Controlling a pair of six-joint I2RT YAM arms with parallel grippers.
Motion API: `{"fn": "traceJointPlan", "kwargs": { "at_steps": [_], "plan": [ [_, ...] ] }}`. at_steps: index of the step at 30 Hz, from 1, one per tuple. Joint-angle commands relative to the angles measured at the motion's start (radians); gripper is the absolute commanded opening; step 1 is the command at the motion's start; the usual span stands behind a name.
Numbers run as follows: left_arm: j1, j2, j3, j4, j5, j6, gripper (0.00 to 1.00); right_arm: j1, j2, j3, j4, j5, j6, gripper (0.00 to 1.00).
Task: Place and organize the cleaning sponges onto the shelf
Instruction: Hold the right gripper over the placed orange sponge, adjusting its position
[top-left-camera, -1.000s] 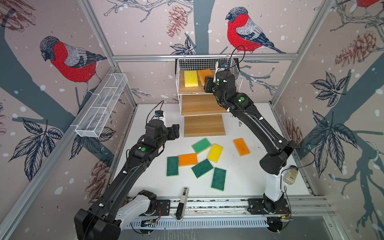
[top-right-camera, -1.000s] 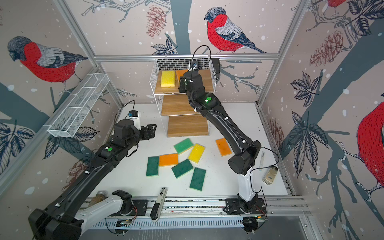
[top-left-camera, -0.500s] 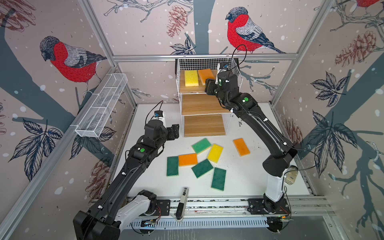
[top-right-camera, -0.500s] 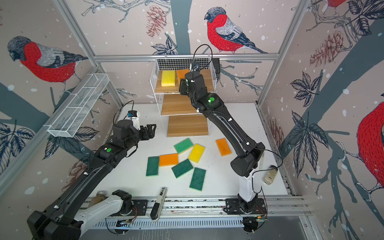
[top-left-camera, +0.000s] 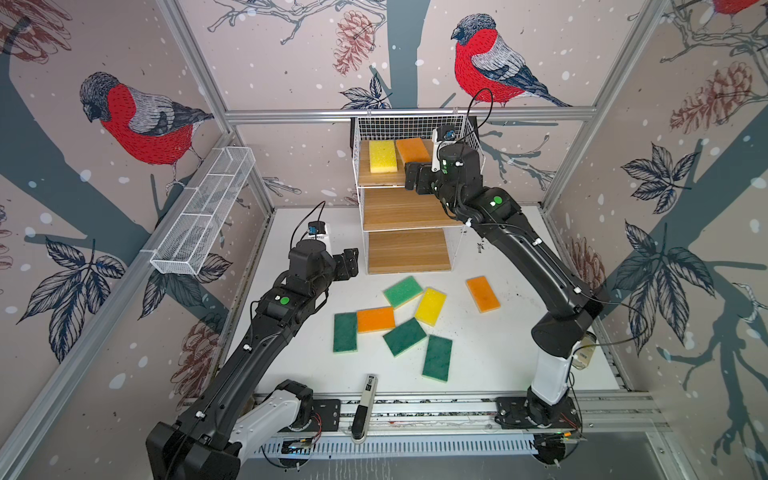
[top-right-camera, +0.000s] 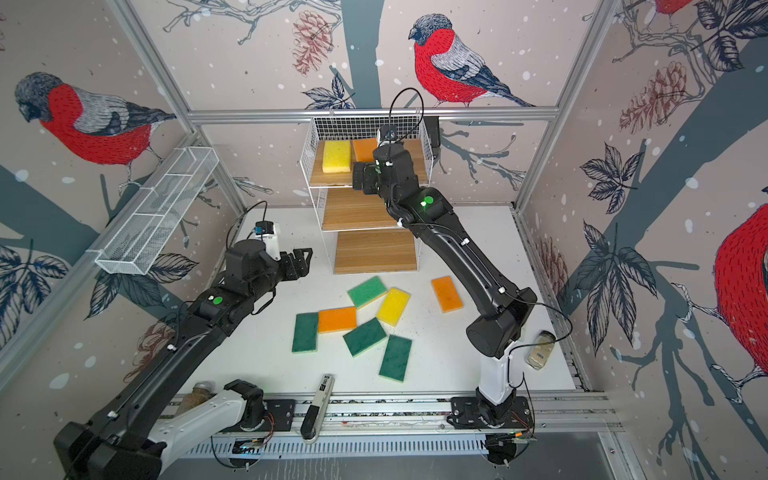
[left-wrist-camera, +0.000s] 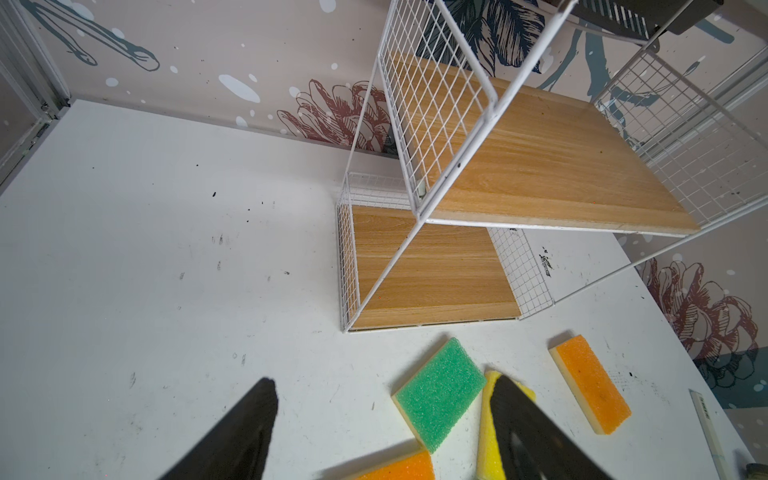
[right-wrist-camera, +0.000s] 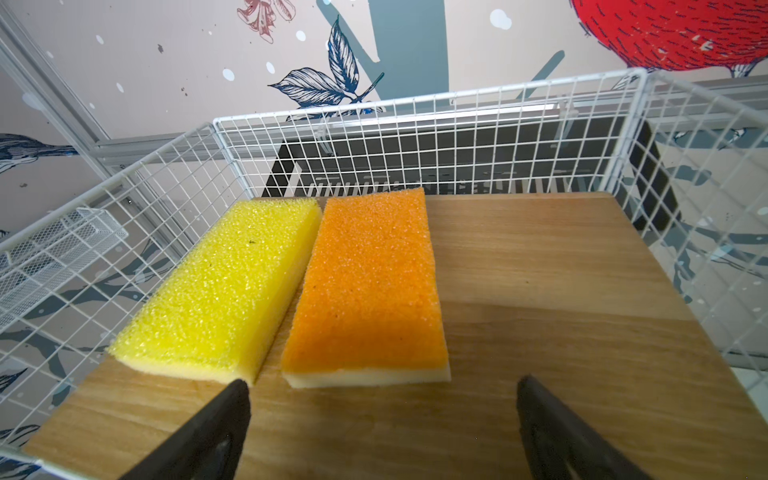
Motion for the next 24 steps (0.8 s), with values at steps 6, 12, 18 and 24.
{"fn": "traceJointPlan", "kwargs": {
  "at_steps": [6, 12, 18, 24],
  "plan": [
    [0.001, 0.000, -0.001, 0.027, 0.007, 0.002, 0.82, -0.001, 0.009, -0.004, 0.011, -0.063, -0.089, 1.00],
    [0.002, 0.011, -0.003, 0.031, 0.013, 0.003, 0.81, -0.002, 0.025, -0.002, 0.017, -0.035, -0.118, 1.00],
    [0.002, 0.013, -0.001, 0.030, 0.012, 0.003, 0.81, -0.005, 0.063, 0.039, 0.005, 0.001, -0.151, 1.00],
    [0.002, 0.026, 0.004, 0.031, 0.014, 0.005, 0.81, -0.008, 0.090, 0.051, 0.005, 0.026, -0.177, 0.99]
  ]
}}
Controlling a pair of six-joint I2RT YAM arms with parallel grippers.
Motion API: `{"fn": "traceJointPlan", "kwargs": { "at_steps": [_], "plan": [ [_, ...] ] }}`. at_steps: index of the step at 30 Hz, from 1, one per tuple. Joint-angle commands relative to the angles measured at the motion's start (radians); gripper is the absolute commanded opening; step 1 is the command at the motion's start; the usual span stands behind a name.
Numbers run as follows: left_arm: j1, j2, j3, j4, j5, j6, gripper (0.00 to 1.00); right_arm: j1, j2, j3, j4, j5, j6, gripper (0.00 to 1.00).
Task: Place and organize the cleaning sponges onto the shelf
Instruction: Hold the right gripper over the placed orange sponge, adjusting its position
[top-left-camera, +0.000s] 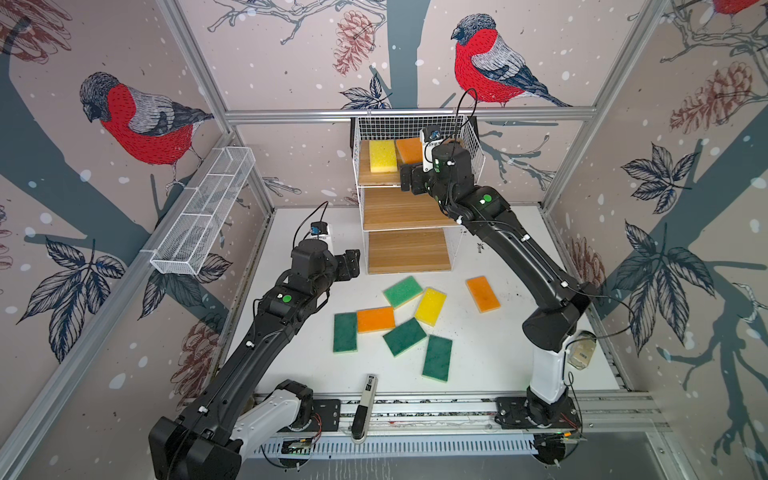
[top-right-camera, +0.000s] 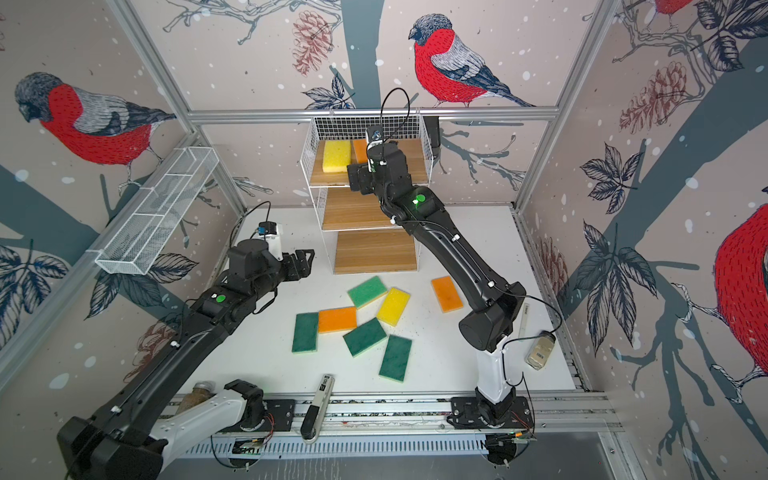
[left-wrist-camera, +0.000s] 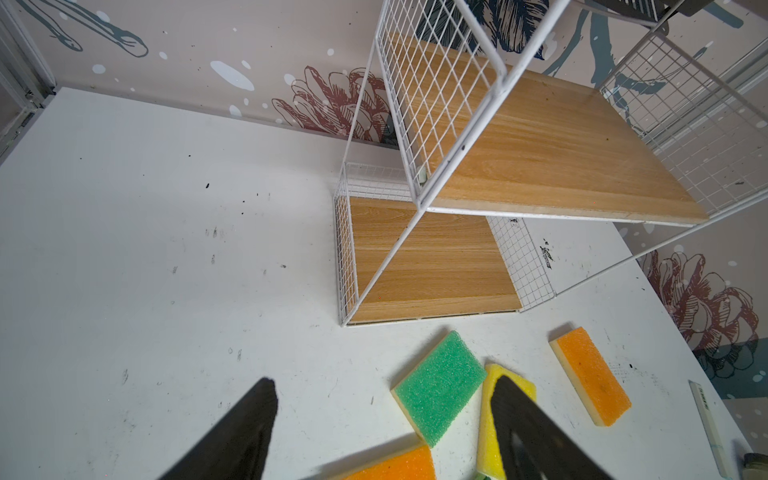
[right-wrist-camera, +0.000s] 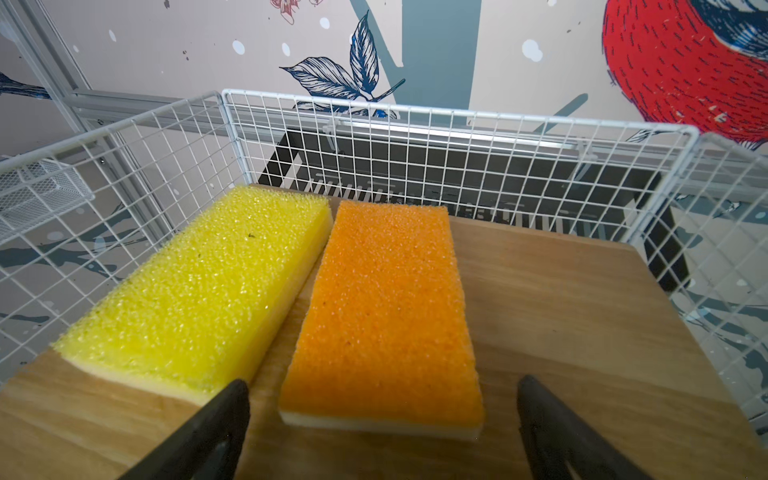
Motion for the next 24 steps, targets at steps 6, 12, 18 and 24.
{"fn": "traceJointPlan", "kwargs": {
  "at_steps": [6, 12, 18, 24],
  "plan": [
    [0.002, 0.019, 0.012, 0.033, 0.005, 0.006, 0.81, -0.004, 0.043, 0.014, -0.032, 0.024, -0.042, 1.00],
    [0.002, 0.024, 0.015, 0.032, 0.002, 0.006, 0.81, -0.008, 0.063, 0.029, -0.046, 0.024, -0.052, 0.97],
    [0.002, 0.026, 0.014, 0.030, 0.003, 0.005, 0.81, -0.008, 0.067, 0.029, -0.055, 0.039, -0.052, 0.83],
    [0.001, 0.018, 0.012, 0.027, 0.003, 0.007, 0.81, -0.007, 0.064, 0.030, -0.058, 0.072, -0.024, 0.77]
  ]
}}
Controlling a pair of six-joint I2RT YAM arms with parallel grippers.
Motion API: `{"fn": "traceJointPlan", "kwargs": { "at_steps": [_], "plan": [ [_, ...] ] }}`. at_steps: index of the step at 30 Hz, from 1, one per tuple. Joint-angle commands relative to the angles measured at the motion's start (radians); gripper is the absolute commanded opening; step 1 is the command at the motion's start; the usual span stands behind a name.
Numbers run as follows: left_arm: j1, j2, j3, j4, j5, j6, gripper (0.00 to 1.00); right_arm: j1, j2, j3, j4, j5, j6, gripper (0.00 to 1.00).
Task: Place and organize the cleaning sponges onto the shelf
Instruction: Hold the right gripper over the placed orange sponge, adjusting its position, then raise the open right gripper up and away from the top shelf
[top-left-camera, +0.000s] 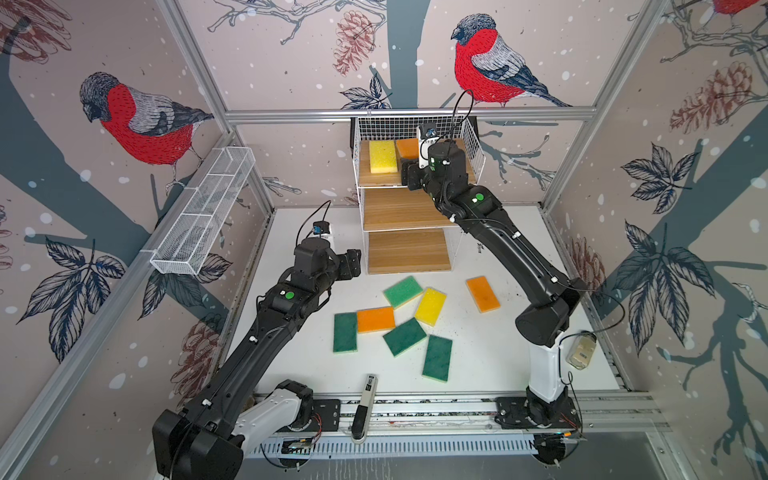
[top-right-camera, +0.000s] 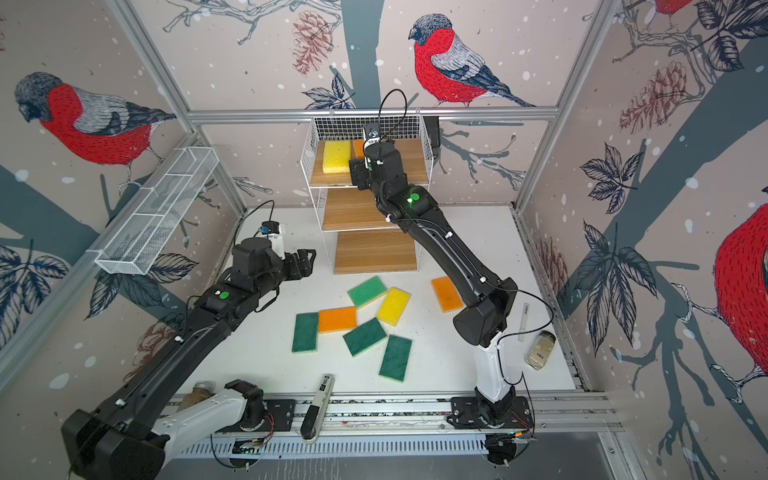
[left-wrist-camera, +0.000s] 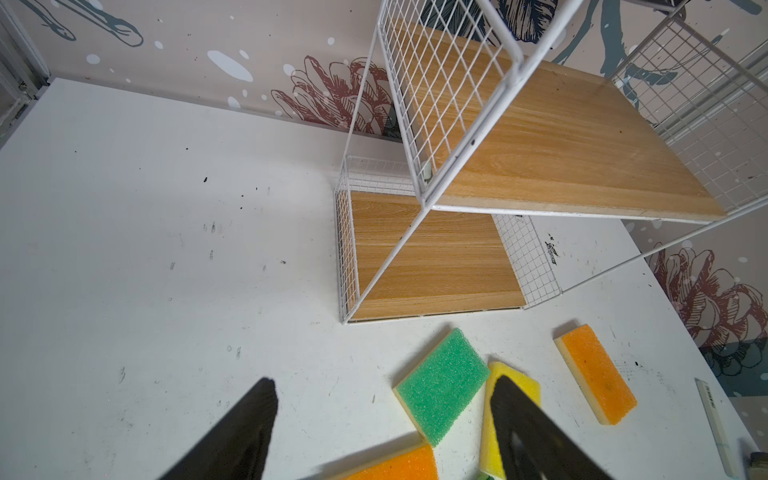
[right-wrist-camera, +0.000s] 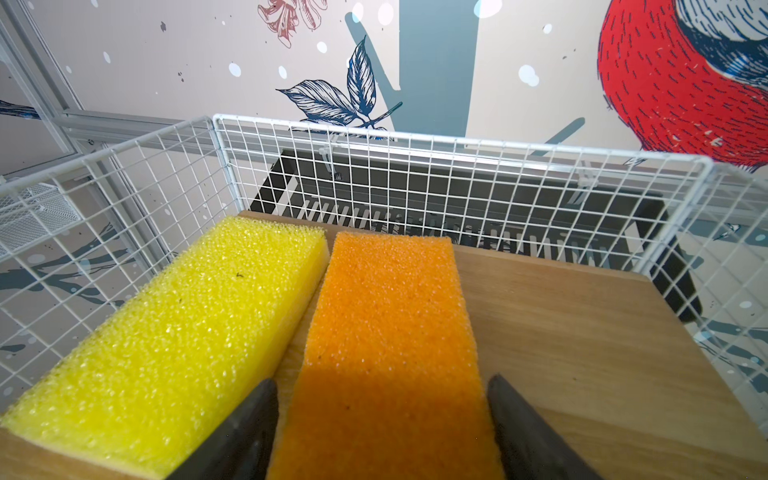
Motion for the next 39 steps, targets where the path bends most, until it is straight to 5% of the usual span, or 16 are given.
{"fn": "traceJointPlan", "kwargs": {
  "at_steps": [1, 9, 22, 39],
  "plan": [
    [0.002, -0.008, 0.006, 0.026, 0.001, 0.008, 0.81, 0.001, 0.009, -0.005, -0.126, 0.059, 0.012, 0.77],
    [0.003, -0.023, 0.003, 0.024, 0.004, 0.012, 0.82, 0.032, 0.009, -0.005, -0.119, 0.148, 0.023, 0.74],
    [0.002, -0.019, 0.002, 0.033, 0.007, 0.014, 0.82, 0.039, 0.001, -0.001, -0.112, 0.125, 0.006, 0.70],
    [0.001, -0.027, -0.003, 0.029, 0.010, 0.015, 0.82, 0.054, 0.033, 0.016, -0.119, 0.154, 0.149, 0.67]
  ]
}}
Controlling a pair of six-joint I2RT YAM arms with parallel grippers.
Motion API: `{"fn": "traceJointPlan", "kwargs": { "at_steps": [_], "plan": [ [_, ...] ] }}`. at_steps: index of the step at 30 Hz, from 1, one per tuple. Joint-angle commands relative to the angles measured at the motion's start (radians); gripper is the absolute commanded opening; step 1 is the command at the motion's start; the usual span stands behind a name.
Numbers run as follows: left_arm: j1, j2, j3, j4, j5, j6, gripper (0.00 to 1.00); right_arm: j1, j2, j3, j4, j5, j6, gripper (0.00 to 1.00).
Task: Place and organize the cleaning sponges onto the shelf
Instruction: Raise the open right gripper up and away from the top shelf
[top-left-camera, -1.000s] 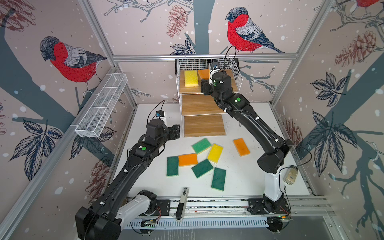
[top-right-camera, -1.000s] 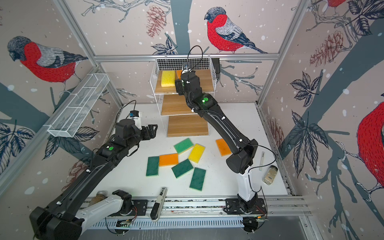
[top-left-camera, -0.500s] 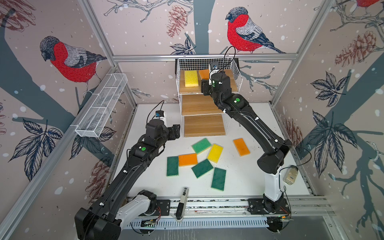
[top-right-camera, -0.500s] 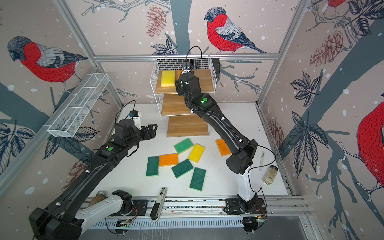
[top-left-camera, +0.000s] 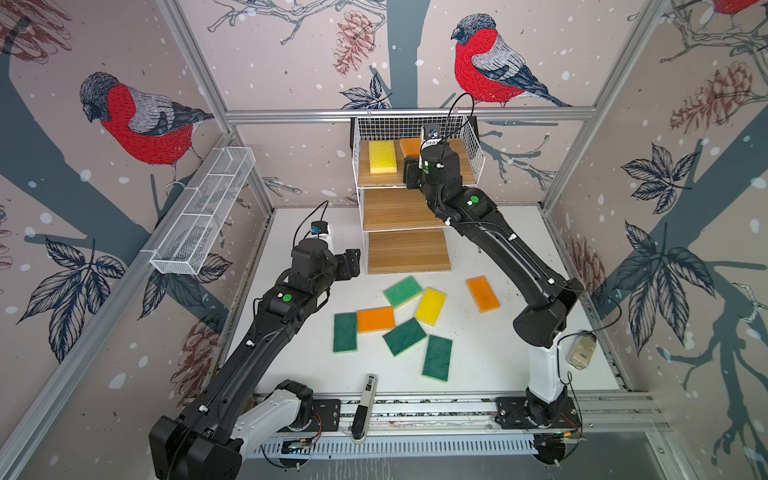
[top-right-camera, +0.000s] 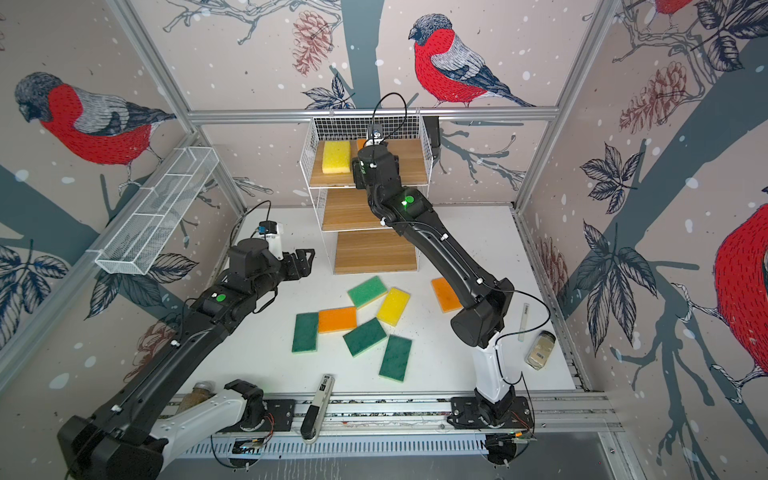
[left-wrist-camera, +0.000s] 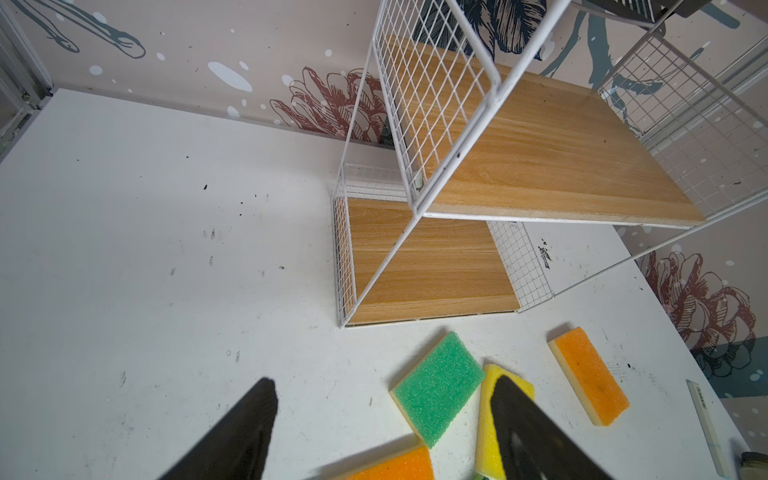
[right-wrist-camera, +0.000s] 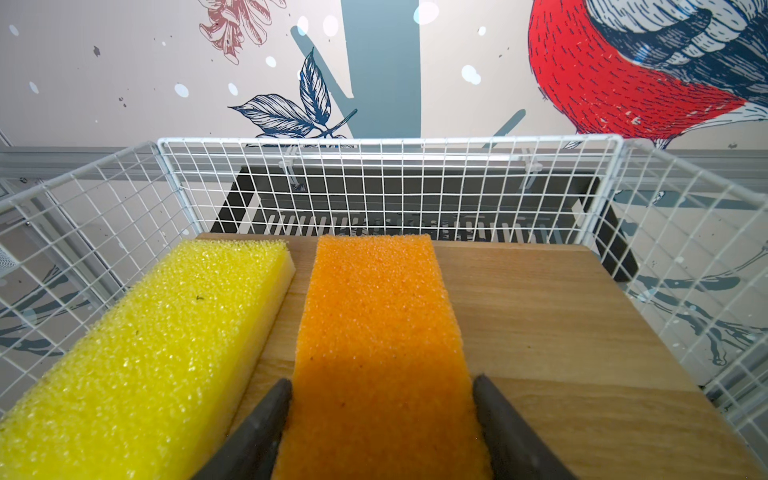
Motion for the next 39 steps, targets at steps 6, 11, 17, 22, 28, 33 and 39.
{"fn": "traceJointPlan", "kwargs": {
  "at_steps": [6, 11, 17, 22, 28, 33, 39],
  "plan": [
    [0.002, -0.011, -0.003, 0.029, 0.011, 0.013, 0.82, 0.031, 0.037, 0.021, -0.134, 0.025, 0.061, 0.67],
    [0.002, -0.012, -0.005, 0.031, 0.017, 0.011, 0.82, 0.036, 0.043, 0.022, -0.156, 0.057, 0.088, 0.68],
    [0.002, -0.014, -0.004, 0.032, 0.020, 0.010, 0.82, 0.038, 0.033, 0.023, -0.167, 0.101, 0.099, 0.67],
    [0.001, -0.015, -0.006, 0.033, 0.025, 0.008, 0.82, 0.047, 0.026, 0.022, -0.174, 0.120, 0.096, 0.69],
    [0.003, -0.017, -0.006, 0.033, 0.032, 0.008, 0.82, 0.056, 0.029, 0.025, -0.181, 0.133, 0.098, 0.74],
    [0.001, -0.023, -0.012, 0.034, 0.032, 0.007, 0.82, 0.056, 0.031, 0.024, -0.174, 0.114, 0.096, 0.77],
    [0.002, -0.027, -0.015, 0.036, 0.034, 0.007, 0.82, 0.060, 0.007, 0.024, -0.158, 0.118, 0.072, 0.81]
  ]
}}
